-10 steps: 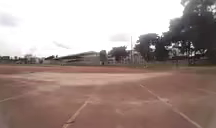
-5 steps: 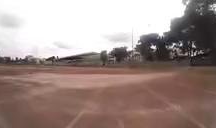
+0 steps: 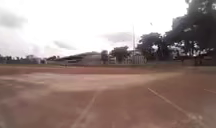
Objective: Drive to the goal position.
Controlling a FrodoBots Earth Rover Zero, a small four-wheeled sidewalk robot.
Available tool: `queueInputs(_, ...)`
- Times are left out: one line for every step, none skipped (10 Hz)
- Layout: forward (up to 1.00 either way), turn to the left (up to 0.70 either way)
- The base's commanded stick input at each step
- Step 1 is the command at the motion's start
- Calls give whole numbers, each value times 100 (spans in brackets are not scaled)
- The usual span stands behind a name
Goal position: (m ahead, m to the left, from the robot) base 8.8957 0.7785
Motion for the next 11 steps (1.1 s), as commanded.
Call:
queueInputs(70, 0)
queueInputs(70, 0)
queueInputs(70, 0)
queueInputs(70, 0)
queueInputs(70, 0)
queueInputs(70, 0)
queueInputs(70, 0)
queueInputs(70, 0)
queueInputs(70, 0)
queueInputs(70, 0)
queueInputs(70, 0)
